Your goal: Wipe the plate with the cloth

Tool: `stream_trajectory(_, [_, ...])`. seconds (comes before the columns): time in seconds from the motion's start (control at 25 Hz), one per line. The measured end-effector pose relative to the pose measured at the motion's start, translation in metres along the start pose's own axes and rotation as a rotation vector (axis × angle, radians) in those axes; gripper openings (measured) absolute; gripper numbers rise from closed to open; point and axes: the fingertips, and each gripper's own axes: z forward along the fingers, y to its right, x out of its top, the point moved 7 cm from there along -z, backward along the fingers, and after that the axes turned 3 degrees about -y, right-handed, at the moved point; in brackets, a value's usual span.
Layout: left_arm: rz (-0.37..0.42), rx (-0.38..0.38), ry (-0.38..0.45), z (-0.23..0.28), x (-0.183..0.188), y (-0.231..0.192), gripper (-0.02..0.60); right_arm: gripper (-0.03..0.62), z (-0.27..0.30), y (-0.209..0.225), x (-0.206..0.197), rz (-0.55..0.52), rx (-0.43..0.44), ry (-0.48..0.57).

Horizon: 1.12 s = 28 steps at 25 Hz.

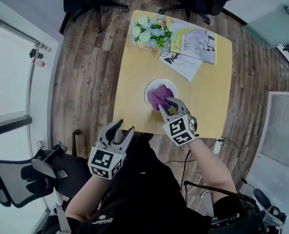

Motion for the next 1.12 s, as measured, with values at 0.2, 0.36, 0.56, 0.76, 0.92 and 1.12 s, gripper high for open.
stream_trajectory(0.2, [0.007, -0.011, -0.007, 0.004, 0.002, 0.002, 0.181, 0.077, -0.009, -0.022, -0.008, -0.009, 0.05, 0.0])
stream_trajectory(0.36, [0.008, -0.018, -0.016, 0.009, 0.0, 0.004, 0.181, 0.077, -0.007, -0.023, -0.013, -0.005, 0.06, -0.003])
stream_trajectory(0.56, [0.007, -0.023, -0.018, 0.01, 0.002, 0.008, 0.181, 0.077, -0.002, -0.002, -0.007, -0.009, 0.017, 0.004])
stream_trajectory(0.76, [0.007, -0.009, -0.016, 0.01, 0.002, 0.006, 0.181, 0.077, 0.006, 0.031, 0.0, -0.005, -0.051, 0.001])
stream_trajectory(0.92, [0.003, -0.007, -0.017, 0.012, 0.002, 0.006, 0.181, 0.077, 0.011, 0.051, 0.005, -0.006, -0.092, -0.004])
stream_trajectory(1.12, [0.003, -0.008, -0.018, 0.013, 0.002, 0.006, 0.181, 0.077, 0.012, 0.05, 0.005, -0.016, -0.089, -0.007])
